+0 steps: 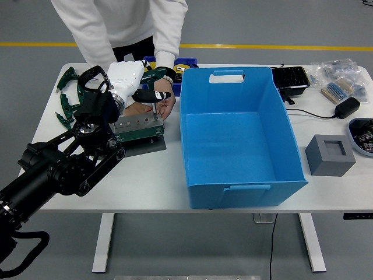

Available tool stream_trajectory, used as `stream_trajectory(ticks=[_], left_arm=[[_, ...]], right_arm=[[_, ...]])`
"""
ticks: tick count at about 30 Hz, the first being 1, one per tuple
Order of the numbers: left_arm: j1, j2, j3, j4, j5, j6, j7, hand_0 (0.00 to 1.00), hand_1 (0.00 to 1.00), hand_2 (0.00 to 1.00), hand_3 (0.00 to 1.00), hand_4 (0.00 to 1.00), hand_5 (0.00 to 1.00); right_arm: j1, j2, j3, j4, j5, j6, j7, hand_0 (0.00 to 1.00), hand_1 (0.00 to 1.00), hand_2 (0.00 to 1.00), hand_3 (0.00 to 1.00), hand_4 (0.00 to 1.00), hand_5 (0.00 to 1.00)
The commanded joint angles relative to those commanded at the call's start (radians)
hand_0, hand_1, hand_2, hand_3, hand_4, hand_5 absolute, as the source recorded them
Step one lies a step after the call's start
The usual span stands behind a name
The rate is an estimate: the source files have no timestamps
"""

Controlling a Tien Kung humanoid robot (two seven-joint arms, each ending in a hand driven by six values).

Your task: Lift tool from toolbox,place it in box,lift tool from toolbox,place it in box

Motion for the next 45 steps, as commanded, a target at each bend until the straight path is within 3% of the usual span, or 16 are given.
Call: stream_trajectory(ticks=[3, 4, 9, 10, 15, 16, 21, 22, 45], left_arm=[[-0.005, 0.000, 0.006, 0.010, 0.002, 0.007, 0.010, 0.585, 0.591, 0.646, 0.723, 0.998, 0.817], [-0.007, 0.000, 0.008, 0.013, 0.003, 0.009, 0.013, 0.503, 0.495, 0.558, 0.661, 0.998, 0.869], [-0.018, 0.002, 0.012, 0.032, 0.013, 0.015, 0.020, 0.503, 0.495, 0.558, 0.661, 0.998, 0.869], [-0.020, 0.003, 0.012, 0.035, 0.012, 0.015, 0.020, 0.445, 0.378, 0.424, 0.585, 0.998, 0.897], [-0.024, 0.004, 0.016, 0.044, 0.002, 0.022, 0.021, 0.445, 0.378, 0.424, 0.585, 0.998, 0.897], [-0.025, 0.003, 0.018, 0.046, 0.000, 0.022, 0.022, 0.378, 0.282, 0.332, 0.506, 0.998, 0.928], [-0.027, -0.004, 0.025, 0.060, -0.007, 0.037, 0.019, 0.378, 0.282, 0.332, 0.506, 0.998, 0.928], [-0.028, -0.004, 0.028, 0.063, -0.008, 0.038, 0.019, 0.353, 0.241, 0.290, 0.453, 0.998, 0.947], [-0.054, -0.028, 0.036, 0.117, -0.115, 0.030, 0.030, 0.277, 0.175, 0.229, 0.373, 0.998, 0.946]], right_arm=[[0.001, 0.000, -0.001, 0.000, 0.004, 0.000, 0.002, 0.703, 0.676, 0.758, 0.604, 0.827, 0.763], [0.002, 0.000, -0.002, 0.000, 0.004, 0.000, 0.002, 0.702, 0.674, 0.758, 0.601, 0.827, 0.764], [0.003, 0.000, 0.000, 0.000, 0.003, -0.001, 0.002, 0.702, 0.674, 0.758, 0.601, 0.827, 0.764], [0.003, 0.000, 0.000, 0.001, 0.003, 0.000, 0.002, 0.701, 0.673, 0.758, 0.603, 0.826, 0.763], [0.003, -0.001, 0.003, 0.001, -0.001, -0.001, 0.001, 0.701, 0.673, 0.758, 0.603, 0.826, 0.763], [0.003, -0.001, 0.003, 0.001, -0.002, -0.001, 0.000, 0.701, 0.672, 0.757, 0.602, 0.827, 0.762], [0.004, -0.001, 0.004, 0.001, -0.005, -0.002, 0.000, 0.701, 0.672, 0.757, 0.602, 0.827, 0.762], [0.004, -0.001, 0.005, 0.001, -0.006, -0.002, -0.001, 0.700, 0.671, 0.756, 0.601, 0.821, 0.756], [0.011, -0.002, 0.015, 0.004, -0.026, -0.008, -0.004, 0.697, 0.667, 0.753, 0.598, 0.818, 0.752]])
